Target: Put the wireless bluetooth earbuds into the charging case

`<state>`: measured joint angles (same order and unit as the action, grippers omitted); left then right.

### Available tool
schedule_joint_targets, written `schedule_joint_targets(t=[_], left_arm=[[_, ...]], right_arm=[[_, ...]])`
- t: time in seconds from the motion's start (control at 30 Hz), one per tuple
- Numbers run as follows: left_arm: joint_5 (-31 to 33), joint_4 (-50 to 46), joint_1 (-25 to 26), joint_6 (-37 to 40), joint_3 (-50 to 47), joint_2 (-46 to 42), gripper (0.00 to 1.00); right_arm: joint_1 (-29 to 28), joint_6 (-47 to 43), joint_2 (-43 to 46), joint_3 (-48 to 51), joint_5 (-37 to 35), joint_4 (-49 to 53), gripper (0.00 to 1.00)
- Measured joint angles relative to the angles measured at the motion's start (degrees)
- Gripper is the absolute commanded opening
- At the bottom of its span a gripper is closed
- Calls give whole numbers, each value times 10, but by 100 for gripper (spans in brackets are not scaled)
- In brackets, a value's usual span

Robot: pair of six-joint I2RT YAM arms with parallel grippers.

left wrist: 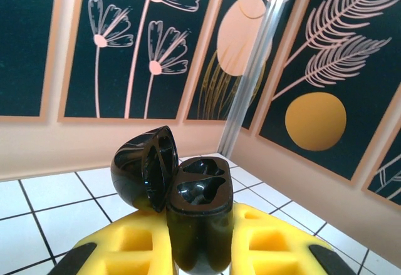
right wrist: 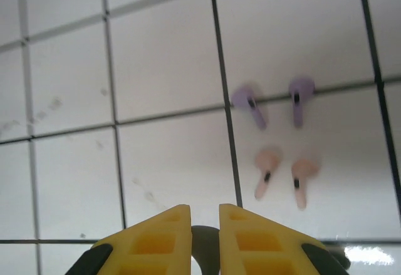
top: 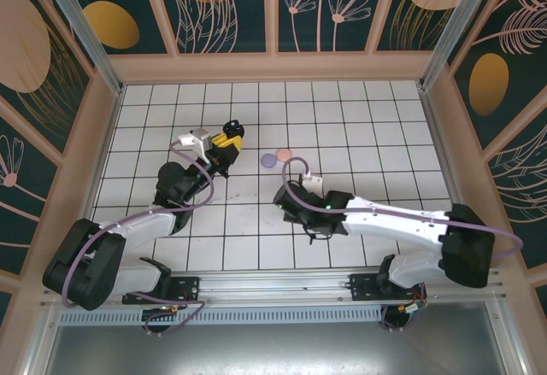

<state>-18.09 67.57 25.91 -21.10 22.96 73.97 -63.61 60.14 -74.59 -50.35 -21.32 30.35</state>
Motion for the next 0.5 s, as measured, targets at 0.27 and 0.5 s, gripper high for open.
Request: schedule_joint_targets(t=[0.27,0.5], left_arm=[[-40,-14,17,54,5,0,0],[-36,-55,53,120,30,-1,0]], right_arm=[[96,-148,85,-68,-1,-44,15],[124,-295,80,-165,14,-97,15]])
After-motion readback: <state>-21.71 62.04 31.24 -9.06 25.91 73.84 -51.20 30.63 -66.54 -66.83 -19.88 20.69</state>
